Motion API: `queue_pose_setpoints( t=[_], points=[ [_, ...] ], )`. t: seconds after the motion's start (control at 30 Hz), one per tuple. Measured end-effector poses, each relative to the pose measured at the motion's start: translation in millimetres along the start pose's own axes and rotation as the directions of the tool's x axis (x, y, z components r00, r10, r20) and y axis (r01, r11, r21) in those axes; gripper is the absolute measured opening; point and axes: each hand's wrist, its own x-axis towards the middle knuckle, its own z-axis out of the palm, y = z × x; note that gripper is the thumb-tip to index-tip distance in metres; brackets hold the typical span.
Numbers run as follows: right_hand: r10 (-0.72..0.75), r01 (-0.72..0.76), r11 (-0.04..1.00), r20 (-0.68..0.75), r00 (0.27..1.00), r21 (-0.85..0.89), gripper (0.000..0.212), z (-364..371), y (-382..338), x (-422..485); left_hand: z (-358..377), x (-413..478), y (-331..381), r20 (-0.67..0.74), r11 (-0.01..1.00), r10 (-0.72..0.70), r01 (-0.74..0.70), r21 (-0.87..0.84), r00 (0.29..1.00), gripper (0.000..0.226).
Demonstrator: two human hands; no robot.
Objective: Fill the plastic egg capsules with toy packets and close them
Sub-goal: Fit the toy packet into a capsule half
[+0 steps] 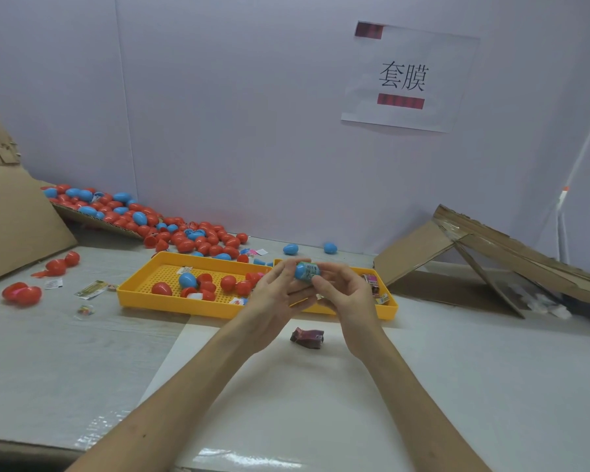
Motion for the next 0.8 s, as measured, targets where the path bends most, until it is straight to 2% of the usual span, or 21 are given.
queue_pose_setpoints(
  t=[0.07,0.13,0.27,0.43,0.5,0.63,0.8],
  points=[
    [-0.005,0.005,1.000,-0.025,1.000,-0.006,0.030,0.2,1.3,0.0,0.5,0.4,-1.0,-0.007,0.999,-0.015,0.016,0.047,1.000,0.049],
    [-0.002,0.002,1.000,-0.057,0.998,0.001,0.024,0.1,1.3,0.0,1.9,1.1,-4.4,-0.009,0.983,-0.008,0.009,0.185,1.000,0.045],
    [0.006,-0.004,1.000,-0.101,0.995,0.019,0.021,-0.5,0.3,1.1,1.9,3.1,-10.5,-0.087,0.885,0.146,-0.091,0.457,0.985,0.034],
    [-0.025,0.027,1.000,-0.118,0.993,0.016,0.027,-0.4,1.4,1.0,-1.2,1.9,-6.9,-0.025,0.891,0.195,-0.166,0.423,0.981,0.021],
    [-0.031,0.032,0.999,-0.119,0.992,0.012,0.030,-1.5,1.1,1.3,-0.8,1.3,-6.5,-0.036,0.886,0.211,-0.176,0.430,0.977,0.020],
    [-0.046,0.046,0.999,-0.093,0.995,0.000,0.022,-0.9,3.1,2.0,-2.0,0.9,-5.5,-0.069,0.894,0.234,-0.187,0.406,0.970,0.018],
    [-0.026,0.030,0.998,-0.089,0.996,0.050,0.032,-1.3,1.5,1.7,-1.3,0.4,-6.0,-0.081,0.909,0.218,-0.172,0.379,0.973,0.021]
  ],
)
